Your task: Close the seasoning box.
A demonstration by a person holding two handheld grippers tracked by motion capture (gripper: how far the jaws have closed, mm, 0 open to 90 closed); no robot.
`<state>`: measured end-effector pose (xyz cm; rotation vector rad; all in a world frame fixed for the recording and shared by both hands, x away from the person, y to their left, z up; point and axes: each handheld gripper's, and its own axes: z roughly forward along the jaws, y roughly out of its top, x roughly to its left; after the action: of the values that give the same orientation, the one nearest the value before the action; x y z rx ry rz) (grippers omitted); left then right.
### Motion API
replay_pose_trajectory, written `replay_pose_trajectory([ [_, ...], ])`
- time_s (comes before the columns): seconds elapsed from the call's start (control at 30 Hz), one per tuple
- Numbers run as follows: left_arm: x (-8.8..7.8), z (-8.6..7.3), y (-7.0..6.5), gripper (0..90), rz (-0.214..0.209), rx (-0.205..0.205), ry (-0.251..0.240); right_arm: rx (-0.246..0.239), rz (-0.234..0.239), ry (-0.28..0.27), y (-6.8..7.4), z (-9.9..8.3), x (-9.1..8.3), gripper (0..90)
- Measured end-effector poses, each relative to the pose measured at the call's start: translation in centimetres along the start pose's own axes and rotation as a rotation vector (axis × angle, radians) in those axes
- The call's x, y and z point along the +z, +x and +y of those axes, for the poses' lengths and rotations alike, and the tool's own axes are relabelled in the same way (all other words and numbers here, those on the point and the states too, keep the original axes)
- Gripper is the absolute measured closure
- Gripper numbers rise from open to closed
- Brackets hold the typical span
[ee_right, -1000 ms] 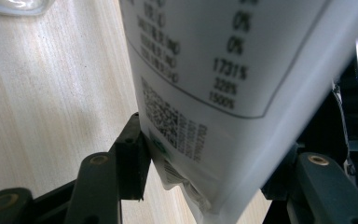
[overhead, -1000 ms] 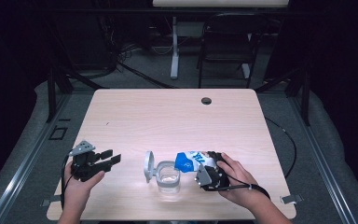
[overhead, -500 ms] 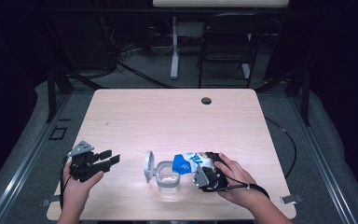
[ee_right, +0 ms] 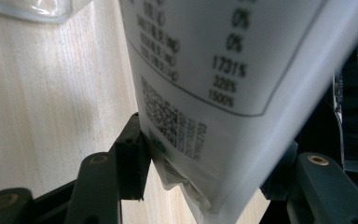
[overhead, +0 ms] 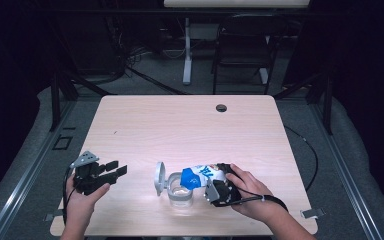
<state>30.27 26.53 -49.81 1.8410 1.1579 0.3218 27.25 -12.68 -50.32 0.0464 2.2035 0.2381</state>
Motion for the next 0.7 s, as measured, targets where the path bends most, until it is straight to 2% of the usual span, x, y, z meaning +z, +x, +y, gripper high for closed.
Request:
replay_pose_trajectory([
  [0.3, 0.04, -0.01, -0.04, 53.8, -0.001, 0.0, 0.001, -0.011, 0.005, 0.007, 0.15, -0.13, 0.22, 45.8],
  [0.7, 0.01, -0.01, 0.02, 53.8, 0.0, 0.0, 0.001, -0.067, -0.013, 0.005, 0.32, 0.05, 0.38, 45.8],
])
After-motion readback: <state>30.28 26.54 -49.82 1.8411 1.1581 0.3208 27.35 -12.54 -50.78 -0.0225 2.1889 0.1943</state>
